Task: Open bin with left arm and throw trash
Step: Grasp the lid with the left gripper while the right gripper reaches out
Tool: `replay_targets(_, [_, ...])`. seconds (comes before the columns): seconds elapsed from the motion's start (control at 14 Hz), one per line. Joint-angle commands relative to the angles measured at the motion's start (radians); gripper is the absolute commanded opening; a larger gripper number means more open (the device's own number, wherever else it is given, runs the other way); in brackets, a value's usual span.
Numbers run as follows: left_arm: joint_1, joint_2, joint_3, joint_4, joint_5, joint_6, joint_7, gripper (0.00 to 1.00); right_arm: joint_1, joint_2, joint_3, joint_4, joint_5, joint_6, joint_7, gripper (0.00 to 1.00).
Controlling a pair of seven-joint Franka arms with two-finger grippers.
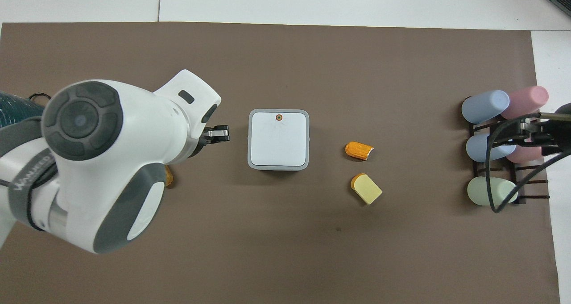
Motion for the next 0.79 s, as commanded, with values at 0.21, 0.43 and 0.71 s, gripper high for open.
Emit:
replay_targets(0.21, [-0.074, 0.107, 0.014, -0.012, -0.013, 0.239, -0.197, 0.04, -0.010, -0.035, 0.005, -0.032, 0.009, -0.037, -0.023, 1.00])
replay_targets(0.43, [-0.074, 0.142, 0.014, -0.012, -0.071, 0.356, -0.198, 0.04, -0.010, -0.061, 0.005, -0.142, 0.030, 0.093, -0.027, 1.00])
replay_targets(0.71, [-0.090, 0.242, 0.014, -0.005, -0.073, 0.470, -0.206, 0.04, 0.005, -0.109, 0.005, -0.326, 0.047, 0.363, -0.018, 1.00])
